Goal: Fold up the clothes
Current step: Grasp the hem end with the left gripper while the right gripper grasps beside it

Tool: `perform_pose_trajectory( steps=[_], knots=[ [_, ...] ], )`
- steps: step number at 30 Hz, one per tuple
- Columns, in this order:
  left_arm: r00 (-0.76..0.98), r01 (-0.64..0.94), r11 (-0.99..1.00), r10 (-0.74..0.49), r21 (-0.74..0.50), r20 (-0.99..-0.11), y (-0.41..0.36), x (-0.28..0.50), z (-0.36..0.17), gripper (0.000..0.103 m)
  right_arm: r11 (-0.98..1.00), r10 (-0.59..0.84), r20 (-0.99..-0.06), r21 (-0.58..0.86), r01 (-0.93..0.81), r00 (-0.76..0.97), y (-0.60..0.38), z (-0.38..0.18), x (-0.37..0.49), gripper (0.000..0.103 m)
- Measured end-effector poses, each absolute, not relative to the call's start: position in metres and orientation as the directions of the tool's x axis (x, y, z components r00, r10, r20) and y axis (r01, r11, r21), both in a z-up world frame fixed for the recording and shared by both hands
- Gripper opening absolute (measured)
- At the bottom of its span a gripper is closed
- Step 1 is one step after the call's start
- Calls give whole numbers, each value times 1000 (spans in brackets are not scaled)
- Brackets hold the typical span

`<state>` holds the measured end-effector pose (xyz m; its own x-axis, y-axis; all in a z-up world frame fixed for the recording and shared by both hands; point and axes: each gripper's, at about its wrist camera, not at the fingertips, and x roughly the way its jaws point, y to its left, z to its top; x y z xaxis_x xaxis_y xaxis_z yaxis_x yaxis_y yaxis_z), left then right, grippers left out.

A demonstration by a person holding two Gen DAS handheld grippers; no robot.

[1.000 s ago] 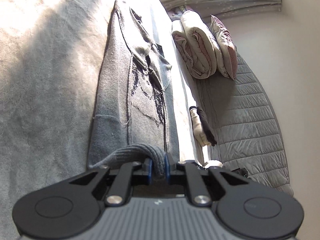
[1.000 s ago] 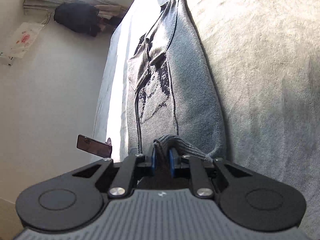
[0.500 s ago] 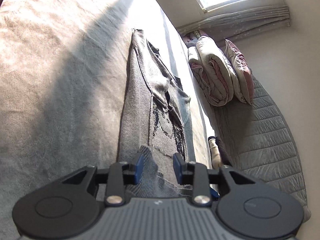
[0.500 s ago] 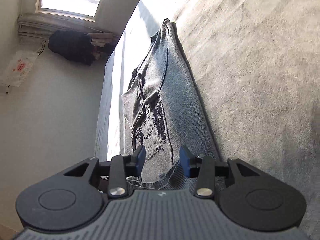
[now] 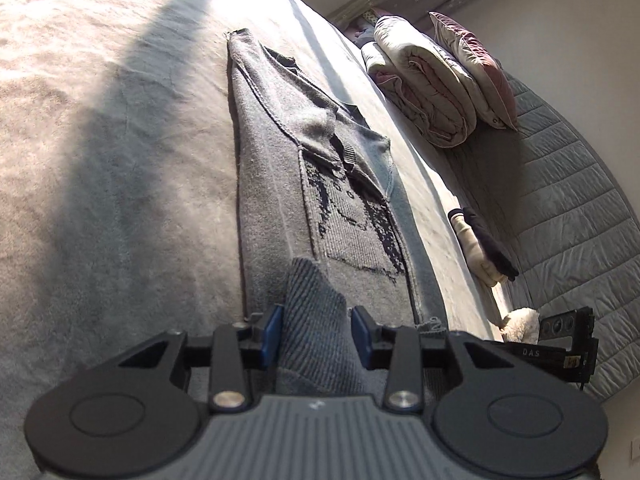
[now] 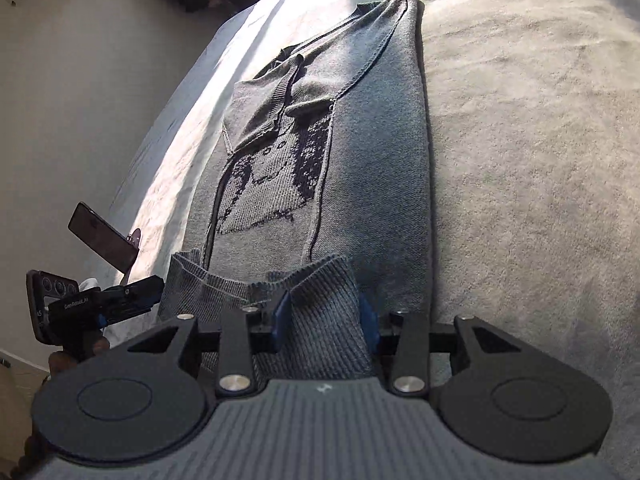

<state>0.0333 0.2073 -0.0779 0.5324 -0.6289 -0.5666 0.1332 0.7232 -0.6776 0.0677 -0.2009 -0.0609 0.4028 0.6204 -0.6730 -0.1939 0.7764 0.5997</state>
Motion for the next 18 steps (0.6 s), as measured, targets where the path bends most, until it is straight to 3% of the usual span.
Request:
perform_pose_trajectory(
  steps=[4, 6, 8, 14, 18],
  knots=[
    [501, 169, 722, -649, -670, -572, 198, 35, -79, 36, 795, 600, -688, 569, -210, 407, -199, -61, 65, 25],
    [492, 169, 715, -657, -678, -571, 197, 37, -80, 24, 790, 604, -681, 580, -200, 413, -201, -61, 65, 12],
    [480, 162, 697, -674, -699, -561, 199, 39, -82, 9, 765, 625, -653, 621, -170, 428, -206, -61, 66, 11],
    [534, 66, 496, -750, -866, -389, 224, 41, -93, 9, 688, 639, -555, 722, -74, 533, -228, -58, 69, 10],
    [538, -109, 440, -728, -891, -426, 237, 42, -119, 9, 700, 582, -605, 713, 44, 544, -238, -76, 78, 8]
  ],
)
